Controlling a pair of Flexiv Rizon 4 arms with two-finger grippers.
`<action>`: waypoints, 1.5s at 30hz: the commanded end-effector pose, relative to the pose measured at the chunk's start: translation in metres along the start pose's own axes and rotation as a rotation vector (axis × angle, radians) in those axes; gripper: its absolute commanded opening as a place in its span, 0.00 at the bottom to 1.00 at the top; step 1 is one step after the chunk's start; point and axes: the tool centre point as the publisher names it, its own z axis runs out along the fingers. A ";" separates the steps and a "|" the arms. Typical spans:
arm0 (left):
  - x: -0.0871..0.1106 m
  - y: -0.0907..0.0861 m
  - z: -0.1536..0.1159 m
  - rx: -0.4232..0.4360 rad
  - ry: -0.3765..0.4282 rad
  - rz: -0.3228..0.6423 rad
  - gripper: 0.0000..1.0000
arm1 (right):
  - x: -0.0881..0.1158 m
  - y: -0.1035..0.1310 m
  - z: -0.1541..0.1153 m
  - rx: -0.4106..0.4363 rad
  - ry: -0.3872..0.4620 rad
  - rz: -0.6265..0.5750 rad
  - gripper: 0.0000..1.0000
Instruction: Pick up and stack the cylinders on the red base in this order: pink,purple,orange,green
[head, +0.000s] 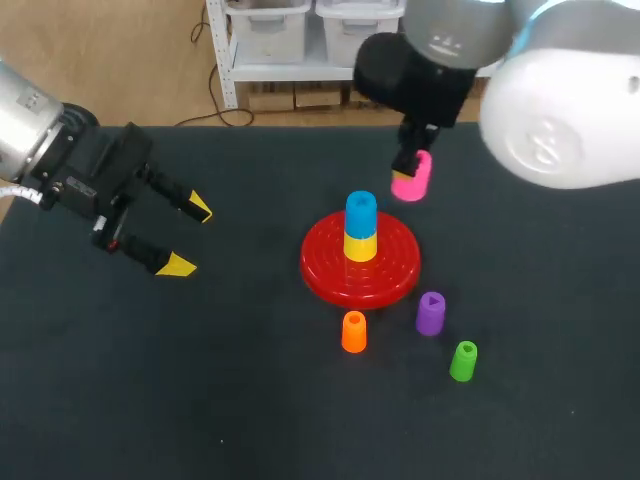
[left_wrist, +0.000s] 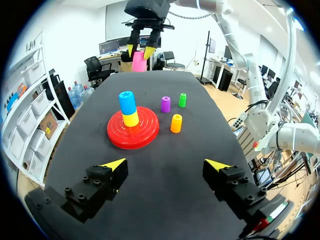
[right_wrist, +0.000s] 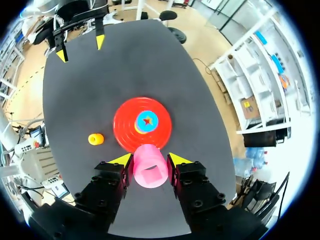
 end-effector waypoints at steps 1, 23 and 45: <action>0.002 -0.001 0.000 -0.004 -0.004 0.004 1.00 | -0.019 -0.003 0.010 -0.025 0.056 -0.016 0.00; 0.002 -0.001 0.000 -0.004 -0.004 0.004 1.00 | -0.045 -0.016 0.052 -0.071 0.112 -0.060 0.00; 0.002 -0.001 0.000 -0.004 -0.004 0.004 1.00 | -0.047 -0.008 0.056 -0.093 0.104 -0.069 0.00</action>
